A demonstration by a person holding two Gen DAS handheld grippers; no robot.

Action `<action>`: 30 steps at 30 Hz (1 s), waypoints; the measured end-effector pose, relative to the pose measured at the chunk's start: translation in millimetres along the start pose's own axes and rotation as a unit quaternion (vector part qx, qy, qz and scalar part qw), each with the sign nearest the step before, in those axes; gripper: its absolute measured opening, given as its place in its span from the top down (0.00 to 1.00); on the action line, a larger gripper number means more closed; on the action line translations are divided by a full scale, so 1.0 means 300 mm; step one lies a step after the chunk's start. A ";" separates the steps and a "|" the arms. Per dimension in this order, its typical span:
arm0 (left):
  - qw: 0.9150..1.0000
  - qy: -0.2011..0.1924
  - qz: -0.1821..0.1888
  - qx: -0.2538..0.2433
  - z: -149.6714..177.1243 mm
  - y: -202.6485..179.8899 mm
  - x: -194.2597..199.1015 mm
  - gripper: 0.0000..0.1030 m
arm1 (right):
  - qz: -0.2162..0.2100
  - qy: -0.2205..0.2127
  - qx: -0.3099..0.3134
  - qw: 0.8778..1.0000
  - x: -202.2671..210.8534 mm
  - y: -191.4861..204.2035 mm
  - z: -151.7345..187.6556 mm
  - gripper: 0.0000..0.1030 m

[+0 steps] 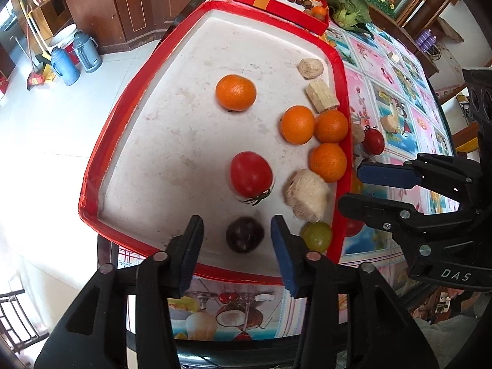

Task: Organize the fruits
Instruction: 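Lower the plum and beige piece into the white tray and open both tools, then withdraw both open tools from the tray back over the tablecloth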

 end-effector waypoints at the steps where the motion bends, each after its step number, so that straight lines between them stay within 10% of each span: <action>1: 1.000 -0.001 0.003 -0.002 -0.002 -0.012 0.004 0.56 | 0.002 -0.003 -0.003 1.000 0.013 -0.014 0.006 0.57; 20: 0.999 -0.008 0.009 -0.042 0.001 -0.238 0.023 0.56 | 0.036 -0.023 -0.063 0.997 0.142 -0.262 0.135 0.56; 30: 0.993 0.021 0.114 -0.016 0.130 -0.333 0.027 0.56 | 0.048 -0.020 -0.081 0.995 0.163 -0.387 0.210 0.56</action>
Point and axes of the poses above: each gripper's, at about its wrist camera, not at the fingertips, and x roughly against the way its jaws point, y to its left, z to its underside, the point moved 6 cm from there along -x, roughly the way its jaws point
